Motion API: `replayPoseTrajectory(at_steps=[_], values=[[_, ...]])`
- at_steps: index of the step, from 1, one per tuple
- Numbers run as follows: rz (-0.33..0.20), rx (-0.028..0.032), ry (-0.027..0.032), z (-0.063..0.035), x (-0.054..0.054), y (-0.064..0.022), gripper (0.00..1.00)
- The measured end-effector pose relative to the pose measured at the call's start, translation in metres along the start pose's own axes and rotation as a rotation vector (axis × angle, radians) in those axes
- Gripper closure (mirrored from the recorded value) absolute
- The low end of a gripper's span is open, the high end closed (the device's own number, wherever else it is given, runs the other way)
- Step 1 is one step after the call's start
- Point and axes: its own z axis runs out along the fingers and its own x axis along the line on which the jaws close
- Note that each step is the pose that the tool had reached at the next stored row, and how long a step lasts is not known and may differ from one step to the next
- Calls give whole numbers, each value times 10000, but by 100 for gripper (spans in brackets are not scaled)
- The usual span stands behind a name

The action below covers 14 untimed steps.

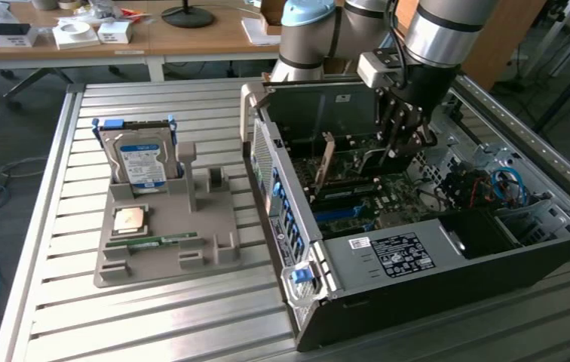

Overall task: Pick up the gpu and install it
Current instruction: 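Insert the gpu into the slot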

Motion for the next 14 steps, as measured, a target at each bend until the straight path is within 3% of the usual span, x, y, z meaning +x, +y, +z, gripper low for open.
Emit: replayPoseTrajectory(at_steps=[14], values=[[2, 3, 2, 29, 1, 14, 74]])
